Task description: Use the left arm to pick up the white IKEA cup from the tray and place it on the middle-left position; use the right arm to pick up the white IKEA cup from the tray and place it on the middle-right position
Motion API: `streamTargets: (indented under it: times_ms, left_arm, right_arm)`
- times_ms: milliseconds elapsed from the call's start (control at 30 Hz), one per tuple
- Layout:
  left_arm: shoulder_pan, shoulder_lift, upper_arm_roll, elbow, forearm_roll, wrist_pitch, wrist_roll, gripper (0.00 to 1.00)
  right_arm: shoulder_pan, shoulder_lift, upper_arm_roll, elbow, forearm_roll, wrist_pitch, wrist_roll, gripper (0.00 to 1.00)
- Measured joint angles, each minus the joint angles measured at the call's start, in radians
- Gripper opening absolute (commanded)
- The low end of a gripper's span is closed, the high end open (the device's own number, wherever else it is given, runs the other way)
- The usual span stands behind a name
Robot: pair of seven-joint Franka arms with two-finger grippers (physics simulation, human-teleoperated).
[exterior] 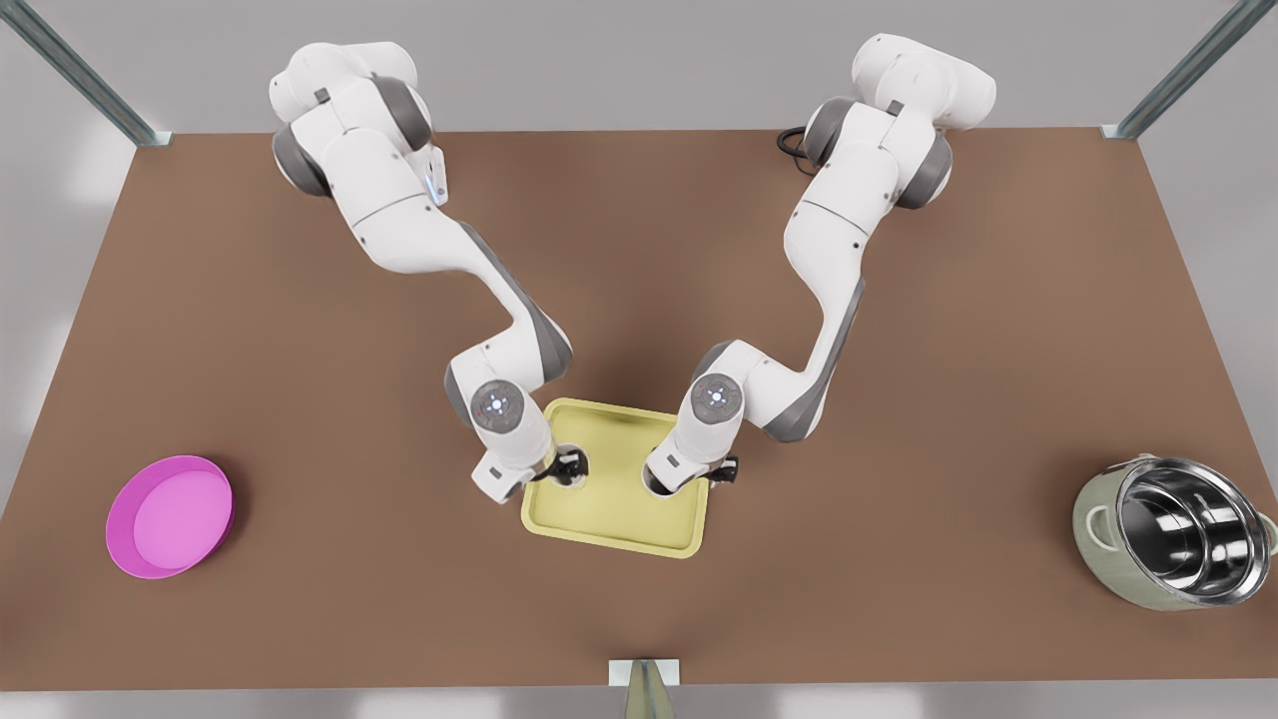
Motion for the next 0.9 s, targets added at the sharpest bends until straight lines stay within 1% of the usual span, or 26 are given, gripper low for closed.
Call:
streamTargets:
  times_ms: [33, 167, 200, 233, 267, 300, 333, 367, 400, 433, 467, 500, 533, 567, 600, 633, 700, 767, 800, 833, 900]
  left_arm:
    - [0.000, 0.001, -0.001, 0.000, -0.001, 0.002, -0.005, 0.84]
    - [-0.001, 0.026, -0.005, 0.002, -0.003, 0.007, -0.023, 0.81]
    - [-0.002, 0.032, -0.007, 0.005, -0.003, 0.008, -0.027, 0.77]
    - [-0.002, 0.036, -0.007, 0.007, -0.003, 0.009, -0.030, 0.70]
    - [-0.002, 0.037, -0.010, 0.010, -0.003, 0.010, -0.034, 0.56]
    - [-0.002, 0.037, -0.015, 0.012, -0.003, 0.011, -0.037, 0.45]
    - [-0.002, 0.037, -0.018, 0.014, -0.003, 0.011, -0.041, 0.41]
    - [-0.001, 0.034, -0.019, 0.016, -0.007, 0.010, -0.044, 0.37]
    - [0.000, 0.032, -0.020, 0.017, -0.012, 0.009, -0.046, 0.31]
    - [0.002, 0.030, -0.020, 0.018, -0.017, 0.008, -0.049, 0.20]
    - [0.004, 0.029, -0.020, 0.021, -0.022, 0.007, -0.053, 0.10]
    - [0.005, 0.028, -0.020, 0.023, -0.026, 0.005, -0.059, 0.03]
    - [0.007, 0.026, -0.020, 0.024, -0.029, 0.003, -0.064, 0.00]
    - [0.010, 0.022, -0.020, 0.025, -0.032, 0.000, -0.070, 0.00]
    - [0.012, 0.019, -0.020, 0.042, -0.034, -0.013, -0.075, 0.00]
    - [0.021, 0.010, -0.021, 0.065, -0.038, -0.033, -0.079, 0.00]
    - [0.102, -0.043, -0.023, 0.088, -0.051, -0.096, -0.081, 0.01]
    - [0.247, -0.073, -0.021, 0.096, -0.059, -0.162, -0.055, 0.01]
    - [0.310, -0.077, -0.018, 0.099, -0.061, -0.187, -0.033, 0.01]
    - [0.360, -0.075, -0.014, 0.102, -0.062, -0.206, -0.008, 0.01]
    - [0.413, -0.047, -0.010, 0.103, -0.062, -0.218, 0.040, 0.02]
  right_arm:
    - [-0.001, -0.013, 0.000, -0.004, 0.000, -0.006, 0.007, 1.00]
    - [-0.002, -0.025, 0.000, -0.027, 0.001, -0.039, 0.030, 1.00]
    - [-0.001, -0.023, 0.000, -0.028, 0.001, -0.046, 0.035, 1.00]
    - [-0.001, -0.018, 0.001, -0.028, 0.001, -0.051, 0.039, 1.00]
    - [0.000, -0.012, 0.001, -0.029, 0.000, -0.055, 0.044, 0.94]
    - [0.004, -0.005, 0.001, -0.029, 0.001, -0.059, 0.048, 0.80]
    - [0.009, 0.000, 0.001, -0.029, 0.002, -0.061, 0.051, 0.64]
    - [0.011, 0.004, 0.002, -0.029, 0.003, -0.063, 0.054, 0.62]
    - [0.015, 0.007, 0.002, -0.031, 0.003, -0.066, 0.057, 0.61]
    - [0.018, 0.009, 0.002, -0.033, 0.002, -0.068, 0.060, 0.59]
    - [0.019, 0.012, 0.002, -0.035, 0.001, -0.069, 0.063, 0.55]
    - [0.019, 0.015, 0.002, -0.036, 0.001, -0.070, 0.066, 0.55]
    - [0.018, 0.018, 0.002, -0.036, 0.001, -0.070, 0.067, 0.55]
    - [0.014, 0.022, 0.001, -0.036, 0.002, -0.069, 0.068, 0.55]
    - [0.012, 0.027, 0.000, -0.037, 0.002, -0.069, 0.068, 0.43]
    - [0.012, 0.030, 0.000, -0.037, 0.003, -0.068, 0.068, 0.37]
    - [0.012, 0.034, 0.000, -0.038, 0.004, -0.067, 0.068, 0.29]
    - [0.013, 0.035, 0.000, -0.042, 0.005, -0.066, 0.067, 0.21]
    - [0.013, 0.035, 0.000, -0.043, 0.007, -0.065, 0.066, 0.19]
    - [0.012, 0.034, 0.000, -0.041, 0.008, -0.064, 0.065, 0.19]
    - [0.009, 0.027, -0.002, -0.038, 0.008, -0.063, 0.064, 0.19]
